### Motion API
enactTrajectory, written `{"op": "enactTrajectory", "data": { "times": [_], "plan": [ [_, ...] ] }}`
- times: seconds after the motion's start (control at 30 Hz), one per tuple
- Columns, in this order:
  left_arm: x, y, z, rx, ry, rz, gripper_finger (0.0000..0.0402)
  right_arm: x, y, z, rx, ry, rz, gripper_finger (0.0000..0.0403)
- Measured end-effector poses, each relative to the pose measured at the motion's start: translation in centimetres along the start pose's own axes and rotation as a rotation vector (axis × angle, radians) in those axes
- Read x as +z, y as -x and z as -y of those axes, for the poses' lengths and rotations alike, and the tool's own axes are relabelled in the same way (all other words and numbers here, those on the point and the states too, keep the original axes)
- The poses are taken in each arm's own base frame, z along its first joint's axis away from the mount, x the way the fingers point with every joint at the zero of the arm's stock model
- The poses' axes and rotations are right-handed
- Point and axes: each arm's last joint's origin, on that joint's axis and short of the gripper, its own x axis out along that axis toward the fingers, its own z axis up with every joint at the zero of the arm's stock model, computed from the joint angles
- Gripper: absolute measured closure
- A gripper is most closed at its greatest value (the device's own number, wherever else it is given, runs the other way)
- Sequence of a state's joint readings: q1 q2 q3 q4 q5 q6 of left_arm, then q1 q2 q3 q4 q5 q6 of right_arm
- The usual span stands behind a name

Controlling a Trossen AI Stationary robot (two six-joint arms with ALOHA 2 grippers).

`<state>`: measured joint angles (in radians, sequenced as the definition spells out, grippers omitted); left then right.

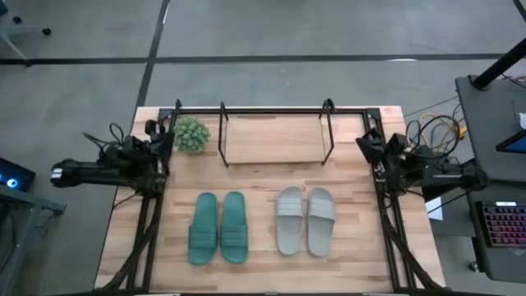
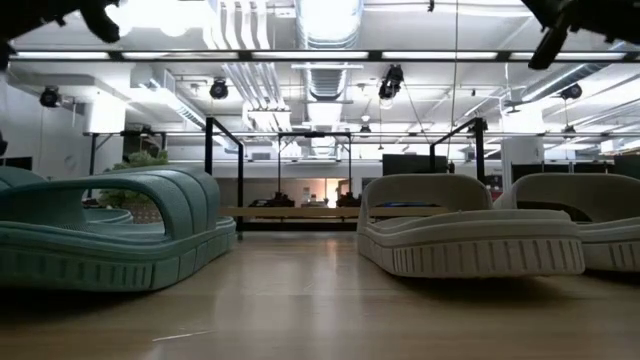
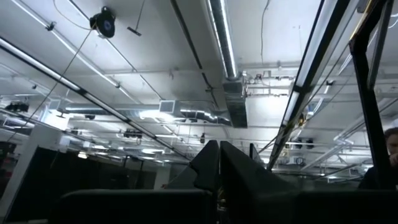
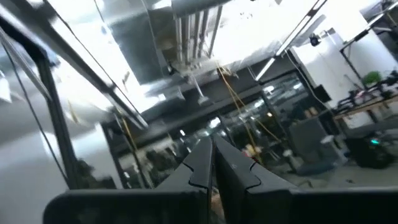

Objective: Pick and place slides into the shelf
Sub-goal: Put the right gray slide on the shelf

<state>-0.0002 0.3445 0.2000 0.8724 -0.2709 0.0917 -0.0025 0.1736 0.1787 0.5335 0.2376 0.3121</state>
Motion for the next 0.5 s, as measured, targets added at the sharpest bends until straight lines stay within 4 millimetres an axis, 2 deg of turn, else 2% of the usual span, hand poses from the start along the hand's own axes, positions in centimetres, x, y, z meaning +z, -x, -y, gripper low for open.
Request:
{"op": "enactTrajectory", "data": {
  "times": [0.3,0.4,0.5],
  "plan": [
    [0.9,-5.0,1.3,-0.009,-0.007,-0.051,0.0402,4.1,-5.0,-2.6,-0.061,0.133,-0.22,0.0394],
    [0.5,-6.1,1.8,-0.038,-0.013,-0.075,0.0402,4.8,-6.5,-3.3,-0.045,0.046,-0.285,0.0394],
    [-0.4,-6.9,2.1,-0.063,-0.023,-0.115,0.0402,4.9,-7.7,-3.8,-0.026,0.084,-0.346,0.0394]
  ]
}}
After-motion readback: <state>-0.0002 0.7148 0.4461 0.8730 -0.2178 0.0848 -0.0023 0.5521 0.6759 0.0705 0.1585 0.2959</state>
